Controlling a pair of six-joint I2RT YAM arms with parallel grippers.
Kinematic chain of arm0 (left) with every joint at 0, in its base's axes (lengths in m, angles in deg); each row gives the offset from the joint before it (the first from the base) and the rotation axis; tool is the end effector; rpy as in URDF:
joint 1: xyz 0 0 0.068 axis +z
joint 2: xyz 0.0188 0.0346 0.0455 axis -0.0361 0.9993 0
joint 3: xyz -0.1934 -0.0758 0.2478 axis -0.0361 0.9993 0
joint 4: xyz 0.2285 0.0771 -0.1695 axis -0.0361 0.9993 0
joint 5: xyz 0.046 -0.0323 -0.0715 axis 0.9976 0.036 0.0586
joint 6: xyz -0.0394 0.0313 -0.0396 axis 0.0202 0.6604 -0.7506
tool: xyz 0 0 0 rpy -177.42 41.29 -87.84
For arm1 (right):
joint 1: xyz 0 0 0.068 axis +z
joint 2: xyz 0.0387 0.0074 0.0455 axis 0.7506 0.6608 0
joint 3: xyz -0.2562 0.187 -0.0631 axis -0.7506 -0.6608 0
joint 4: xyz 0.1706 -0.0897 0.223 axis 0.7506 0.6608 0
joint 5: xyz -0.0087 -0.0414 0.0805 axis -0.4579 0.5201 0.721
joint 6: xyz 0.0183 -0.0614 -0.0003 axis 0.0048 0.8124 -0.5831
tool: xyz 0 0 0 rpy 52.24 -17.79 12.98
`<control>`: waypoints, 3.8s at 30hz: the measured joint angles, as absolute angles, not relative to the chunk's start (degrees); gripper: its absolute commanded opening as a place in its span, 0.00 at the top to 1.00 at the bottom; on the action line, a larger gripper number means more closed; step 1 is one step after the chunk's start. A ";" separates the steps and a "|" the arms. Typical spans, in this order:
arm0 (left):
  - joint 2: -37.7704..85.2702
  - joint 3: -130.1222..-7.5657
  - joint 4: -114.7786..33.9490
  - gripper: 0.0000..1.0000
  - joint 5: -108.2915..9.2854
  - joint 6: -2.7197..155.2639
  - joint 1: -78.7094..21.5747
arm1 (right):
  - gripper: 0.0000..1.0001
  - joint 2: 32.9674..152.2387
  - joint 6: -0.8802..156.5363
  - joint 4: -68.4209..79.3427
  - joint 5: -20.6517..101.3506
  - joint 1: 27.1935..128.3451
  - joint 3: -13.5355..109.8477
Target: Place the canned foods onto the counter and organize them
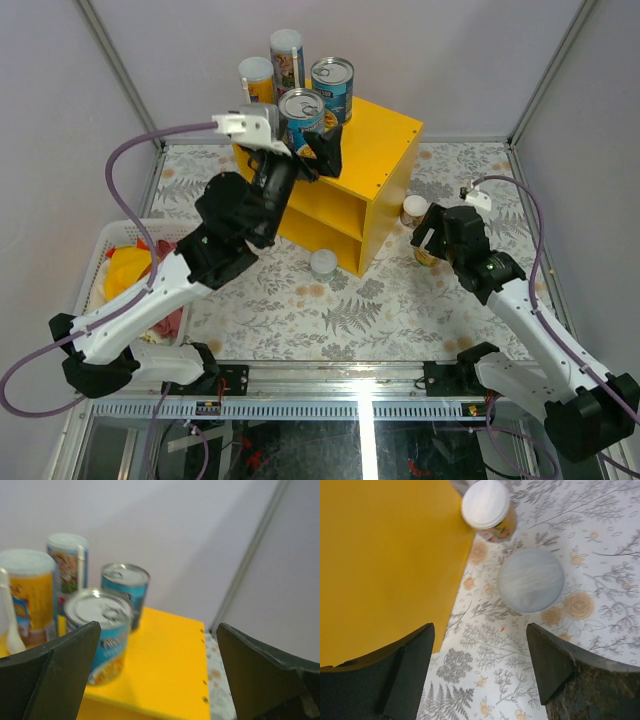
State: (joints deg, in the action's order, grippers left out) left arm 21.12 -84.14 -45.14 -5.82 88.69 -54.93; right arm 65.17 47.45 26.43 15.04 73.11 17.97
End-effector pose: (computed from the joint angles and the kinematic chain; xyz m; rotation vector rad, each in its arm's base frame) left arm 0.1973 -0.2129 0.5864 0.0381 1.2775 -0.4134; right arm 0.2101 0.0791 0.3272 0.4154 2.0392 0.3395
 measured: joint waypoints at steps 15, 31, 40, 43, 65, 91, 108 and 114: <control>12.92 -62.17 -49.01 0.01 8.38 90.07 -79.36 | 0.17 85.10 47.76 18.76 19.36 59.21 28.09; 9.73 -48.12 -55.72 0.02 15.01 90.46 -91.12 | 0.19 114.52 48.35 13.12 25.09 53.33 47.00; 9.73 -45.84 -58.17 0.01 16.65 90.51 -91.43 | 0.22 118.85 49.03 12.70 29.48 52.72 49.51; 9.73 -45.06 -59.04 0.01 16.78 90.51 -91.45 | 0.24 118.85 48.90 11.59 30.82 52.72 47.63; 6.84 -38.89 -57.58 0.01 17.06 84.93 -91.50 | 0.27 109.65 46.88 6.76 33.92 57.64 32.09; 7.30 -26.15 -57.16 0.01 16.19 74.57 -94.40 | 0.25 90.11 42.95 12.81 32.72 67.12 18.72; 6.71 -25.78 -56.44 0.01 20.36 72.91 -96.78 | 0.31 90.94 45.11 15.00 23.26 65.66 23.92; 6.71 -25.80 -53.93 0.01 21.21 71.56 -96.83 | 0.45 99.53 43.69 13.84 23.80 63.95 30.15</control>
State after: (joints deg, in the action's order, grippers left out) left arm 6.71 -25.80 -53.93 21.21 71.56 -96.83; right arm 99.53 43.69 13.84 23.80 63.95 30.15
